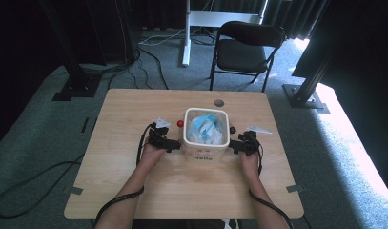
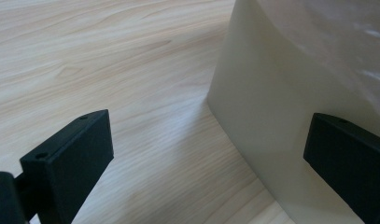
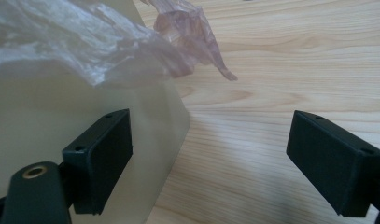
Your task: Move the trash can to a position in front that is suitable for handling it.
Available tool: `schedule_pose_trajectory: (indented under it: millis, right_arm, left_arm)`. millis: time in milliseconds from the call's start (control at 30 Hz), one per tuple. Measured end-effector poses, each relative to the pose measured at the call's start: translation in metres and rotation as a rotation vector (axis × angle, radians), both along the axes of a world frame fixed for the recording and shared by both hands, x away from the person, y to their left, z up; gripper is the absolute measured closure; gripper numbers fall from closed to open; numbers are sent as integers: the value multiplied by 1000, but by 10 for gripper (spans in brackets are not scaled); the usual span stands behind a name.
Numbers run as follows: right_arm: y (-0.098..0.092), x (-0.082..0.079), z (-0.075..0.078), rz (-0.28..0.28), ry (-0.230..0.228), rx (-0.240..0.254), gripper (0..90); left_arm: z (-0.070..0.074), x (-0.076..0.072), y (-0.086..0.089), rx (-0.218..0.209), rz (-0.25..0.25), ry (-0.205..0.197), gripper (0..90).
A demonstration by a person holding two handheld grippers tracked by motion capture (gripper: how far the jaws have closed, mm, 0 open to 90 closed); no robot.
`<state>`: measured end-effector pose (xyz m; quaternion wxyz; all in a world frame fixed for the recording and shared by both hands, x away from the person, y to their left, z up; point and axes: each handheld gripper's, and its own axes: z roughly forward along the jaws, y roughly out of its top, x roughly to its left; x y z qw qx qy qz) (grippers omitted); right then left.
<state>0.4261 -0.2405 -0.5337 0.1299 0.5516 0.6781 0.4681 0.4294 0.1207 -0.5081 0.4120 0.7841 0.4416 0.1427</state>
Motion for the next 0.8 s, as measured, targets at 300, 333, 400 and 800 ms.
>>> schedule_pose_trajectory:
  millis: [300,333,400,800]
  right_arm:
    - [26,4,3,56,7,-17,137]
    - [28,4,4,61,6,-14,122]
    - [29,5,6,66,6,-11,121]
    - [33,10,7,38,14,-16,121]
  left_arm:
    - [-1,-10,25,-4,38,1,14]
    - [-1,-10,28,-13,42,2,13]
    - [-2,-10,30,-13,54,-1,13]
    - [-2,-5,27,-5,69,-23,14]
